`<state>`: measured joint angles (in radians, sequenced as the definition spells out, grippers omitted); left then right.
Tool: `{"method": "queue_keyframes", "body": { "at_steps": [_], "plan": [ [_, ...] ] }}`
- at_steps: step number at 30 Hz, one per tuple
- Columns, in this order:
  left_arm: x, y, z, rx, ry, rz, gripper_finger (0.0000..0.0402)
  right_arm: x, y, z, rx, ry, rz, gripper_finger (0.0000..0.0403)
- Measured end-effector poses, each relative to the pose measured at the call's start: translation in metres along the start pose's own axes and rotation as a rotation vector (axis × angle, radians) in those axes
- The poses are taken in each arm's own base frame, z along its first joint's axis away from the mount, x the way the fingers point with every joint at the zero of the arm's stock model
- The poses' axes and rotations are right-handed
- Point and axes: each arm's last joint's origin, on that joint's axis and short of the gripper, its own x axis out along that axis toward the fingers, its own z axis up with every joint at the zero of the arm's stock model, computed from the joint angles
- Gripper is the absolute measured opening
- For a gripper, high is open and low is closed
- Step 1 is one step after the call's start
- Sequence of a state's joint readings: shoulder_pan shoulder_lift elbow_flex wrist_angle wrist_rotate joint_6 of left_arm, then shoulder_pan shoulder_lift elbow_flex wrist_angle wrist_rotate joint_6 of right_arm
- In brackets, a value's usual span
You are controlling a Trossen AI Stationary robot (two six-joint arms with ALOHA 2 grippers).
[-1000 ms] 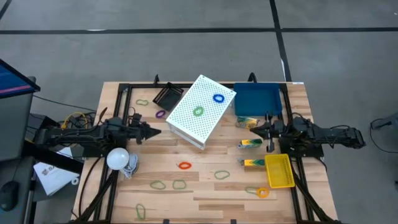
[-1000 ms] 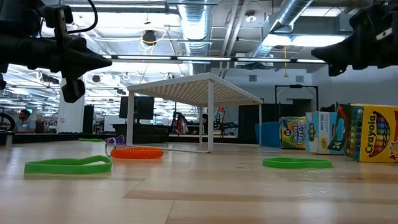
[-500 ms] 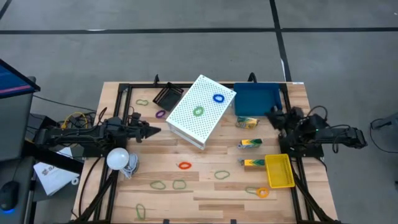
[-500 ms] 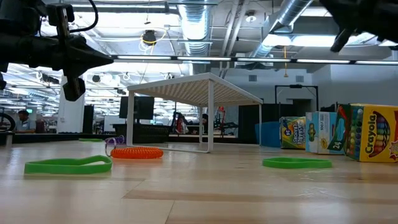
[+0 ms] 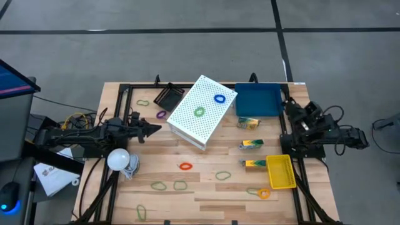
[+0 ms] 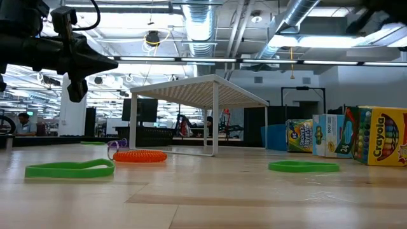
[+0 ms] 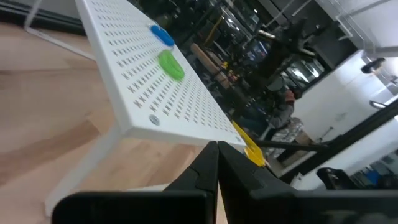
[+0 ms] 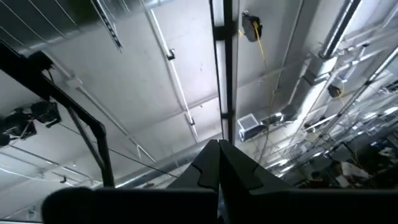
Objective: Pick & Place Office Desk Supplies
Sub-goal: Put the yellow box of crayon into the blue bin
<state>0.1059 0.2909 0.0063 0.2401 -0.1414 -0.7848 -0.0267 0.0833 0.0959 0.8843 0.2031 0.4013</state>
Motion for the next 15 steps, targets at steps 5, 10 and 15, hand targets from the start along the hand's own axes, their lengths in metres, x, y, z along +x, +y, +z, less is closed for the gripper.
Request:
{"method": "queue_keyframes", "body": {
  "at_steps": [5,10,15],
  "plan": [
    [0.000,0.001,0.001,0.002,-0.023,0.025,0.0000,0.035,0.024,0.026,-0.094,0.041,0.096,0.0009],
    [0.000,0.001,0.001,0.003,-0.031,0.032,0.0000,0.089,0.053,0.056,-0.282,0.150,0.161,0.0026],
    [0.000,0.001,0.001,0.002,-0.031,0.032,0.0009,0.135,0.066,0.064,-0.377,0.733,-0.055,0.0073]
  ]
}}
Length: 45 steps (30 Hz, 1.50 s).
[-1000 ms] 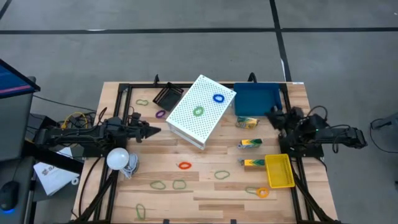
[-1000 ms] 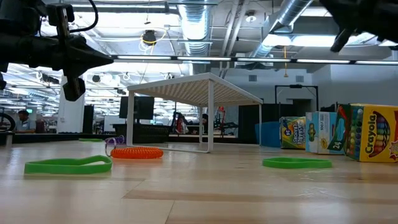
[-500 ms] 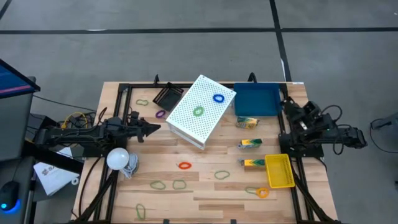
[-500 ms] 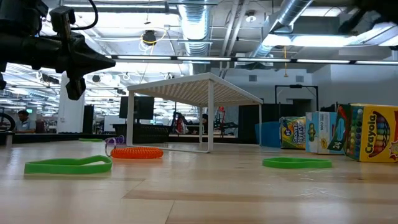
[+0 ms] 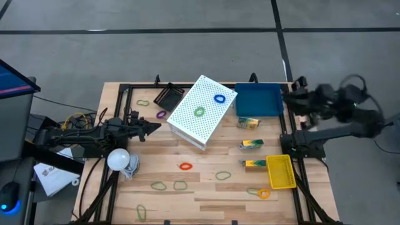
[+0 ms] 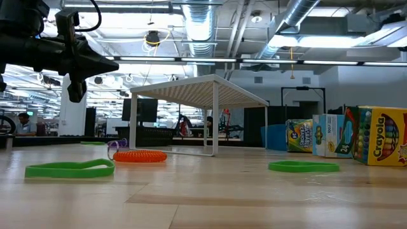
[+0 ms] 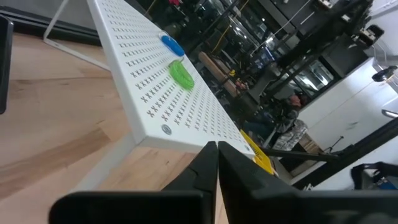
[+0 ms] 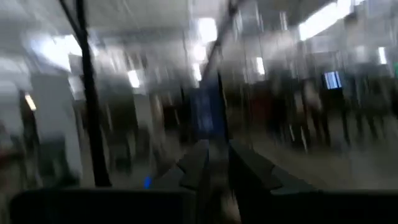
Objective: Pick & Place Office Desk Supplies
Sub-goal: Put the yellow box of crayon into the blue bin
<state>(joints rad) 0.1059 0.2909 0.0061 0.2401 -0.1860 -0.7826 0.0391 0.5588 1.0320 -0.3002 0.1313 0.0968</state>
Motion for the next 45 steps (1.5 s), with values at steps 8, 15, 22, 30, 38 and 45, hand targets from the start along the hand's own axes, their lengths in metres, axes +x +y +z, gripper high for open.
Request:
{"method": "queue_keyframes", "body": {
  "at_steps": [8,15,22,30,38,45],
  "plan": [
    [0.000,0.000,0.000,-0.003,-0.002,-0.001,0.0045,0.041,0.007,-0.002,0.028,0.870,-0.092,0.0168],
    [0.000,0.000,0.000,-0.002,-0.003,-0.002,0.0079,0.075,0.017,-0.061,-0.021,1.278,0.006,0.0233],
    [0.000,-0.001,0.001,-0.004,-0.007,-0.006,0.0100,0.087,0.028,-0.134,-0.080,1.318,0.071,0.0239],
    [0.000,-0.001,0.001,-0.009,-0.009,-0.008,0.0117,0.074,0.025,-0.196,-0.130,1.385,0.035,0.0240],
    [0.000,-0.001,0.001,-0.010,-0.009,-0.008,0.0127,0.066,0.017,-0.225,-0.150,1.388,-0.043,0.0240],
    [0.000,-0.001,0.001,-0.010,-0.009,-0.008,0.0127,0.070,0.013,-0.230,-0.166,1.400,-0.094,0.0240]
  ]
}}
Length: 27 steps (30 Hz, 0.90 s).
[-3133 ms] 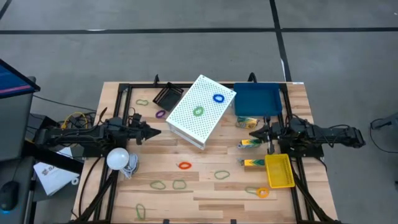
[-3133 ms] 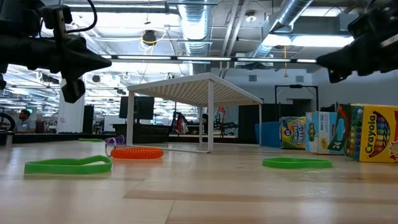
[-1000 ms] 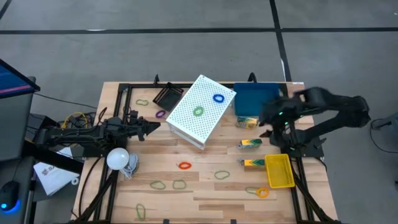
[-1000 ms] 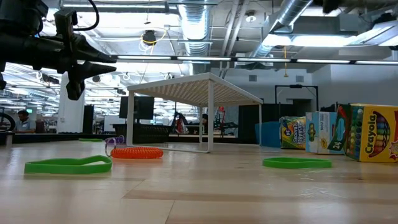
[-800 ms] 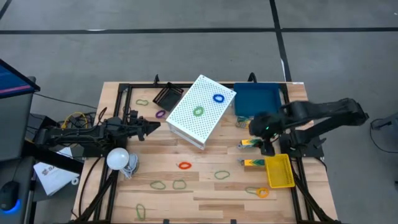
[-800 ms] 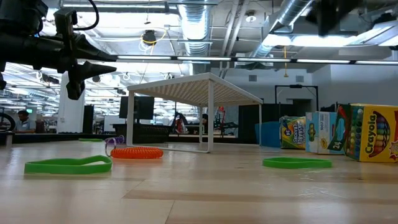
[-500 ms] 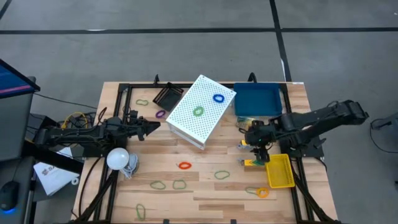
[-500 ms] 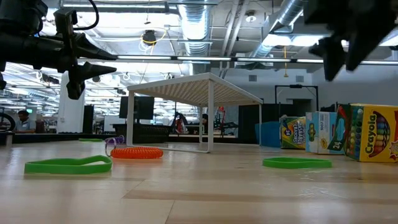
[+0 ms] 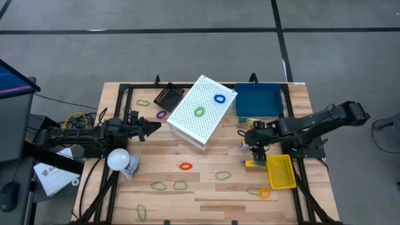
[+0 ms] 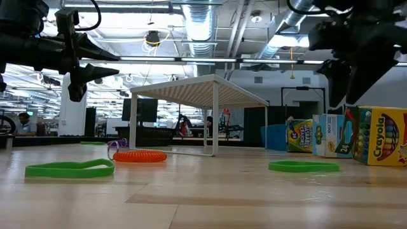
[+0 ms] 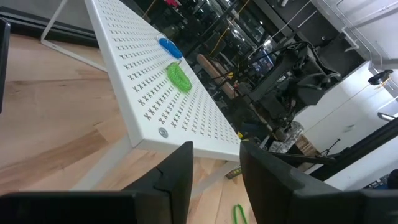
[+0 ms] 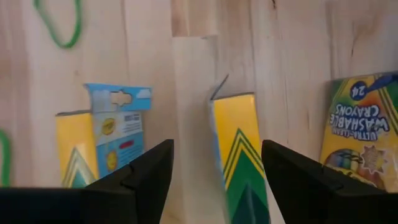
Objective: Pick & Place Office Desk Supplies
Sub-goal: Put the yellow box of crayon into the blue bin
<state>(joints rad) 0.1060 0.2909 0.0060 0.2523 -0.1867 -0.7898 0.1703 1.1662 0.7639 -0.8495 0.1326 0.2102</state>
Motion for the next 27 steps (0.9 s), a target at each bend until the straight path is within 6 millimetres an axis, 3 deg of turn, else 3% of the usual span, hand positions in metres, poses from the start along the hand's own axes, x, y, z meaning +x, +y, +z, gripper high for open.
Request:
{"method": "queue_keyframes", "body": {
  "at_steps": [20,24,27],
  "plan": [
    [0.000,0.000,0.000,0.000,-0.003,0.004,0.0127,0.057,-0.017,0.010,0.041,0.240,-0.062,0.0237],
    [0.000,0.000,0.000,0.000,-0.003,0.004,0.0127,0.060,-0.016,0.010,0.038,0.254,-0.037,0.0203],
    [0.000,0.000,0.000,0.000,-0.003,0.004,0.0127,0.060,-0.015,0.010,0.044,0.256,-0.015,0.0146]
  ]
}}
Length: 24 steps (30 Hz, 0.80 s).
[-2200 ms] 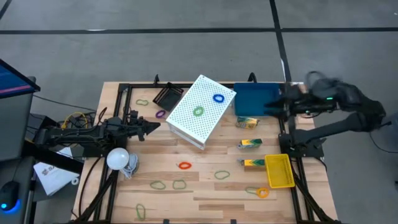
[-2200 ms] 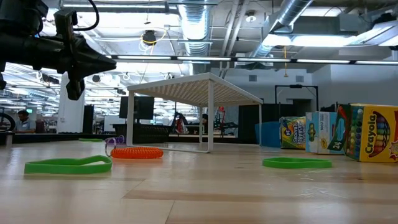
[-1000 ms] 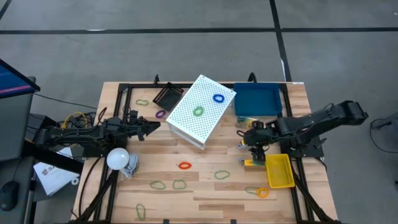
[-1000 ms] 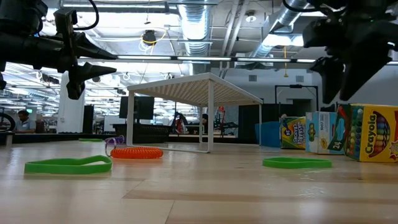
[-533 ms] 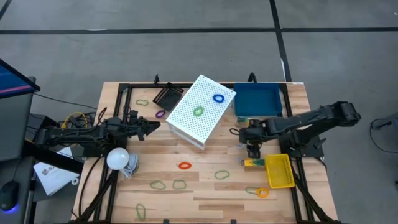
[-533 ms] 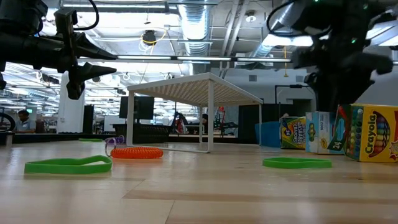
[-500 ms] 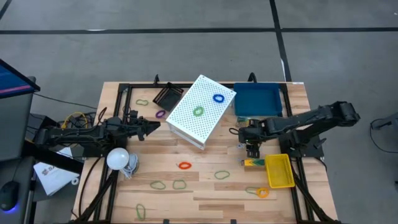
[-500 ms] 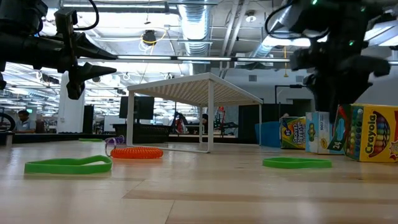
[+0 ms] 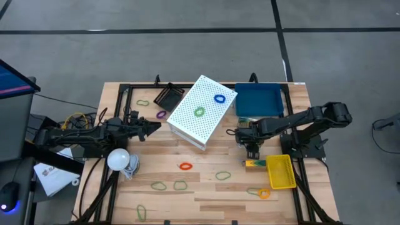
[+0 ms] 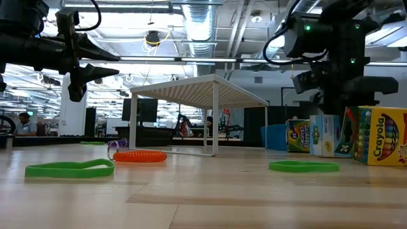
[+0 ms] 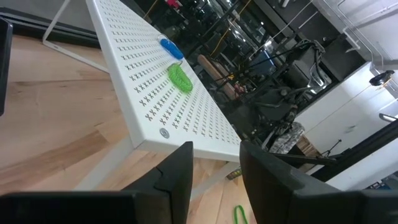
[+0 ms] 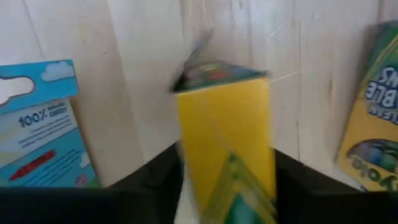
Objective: Pick & Place Office Desk Supplies
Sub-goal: Put the yellow box of crayon into the blue bin
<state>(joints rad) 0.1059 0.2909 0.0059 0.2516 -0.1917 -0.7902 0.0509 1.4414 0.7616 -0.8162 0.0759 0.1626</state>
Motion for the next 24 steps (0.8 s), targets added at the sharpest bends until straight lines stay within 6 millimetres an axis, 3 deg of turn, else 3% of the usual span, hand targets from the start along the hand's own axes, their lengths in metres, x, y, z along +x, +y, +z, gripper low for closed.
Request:
{"method": "queue_keyframes", "body": {
  "at_steps": [2,9,15,20,24],
  "plan": [
    [0.000,0.000,0.000,0.000,0.000,0.000,0.0127,-0.002,0.000,0.000,0.023,-0.003,0.008,0.0105],
    [0.000,0.000,0.000,0.000,0.001,0.000,0.0127,-0.022,0.000,-0.006,0.195,-0.056,0.098,0.0102],
    [0.000,0.000,0.000,0.000,0.001,-0.001,0.0127,-0.076,-0.008,-0.018,0.425,-0.160,0.097,0.0102],
    [0.000,0.000,0.000,0.000,0.001,0.000,0.0127,-0.129,-0.025,-0.037,0.631,-0.300,-0.085,0.0102],
    [0.000,0.000,0.000,0.000,0.001,-0.001,0.0127,-0.159,-0.050,-0.049,0.864,-0.360,-0.229,0.0102]
  ]
}}
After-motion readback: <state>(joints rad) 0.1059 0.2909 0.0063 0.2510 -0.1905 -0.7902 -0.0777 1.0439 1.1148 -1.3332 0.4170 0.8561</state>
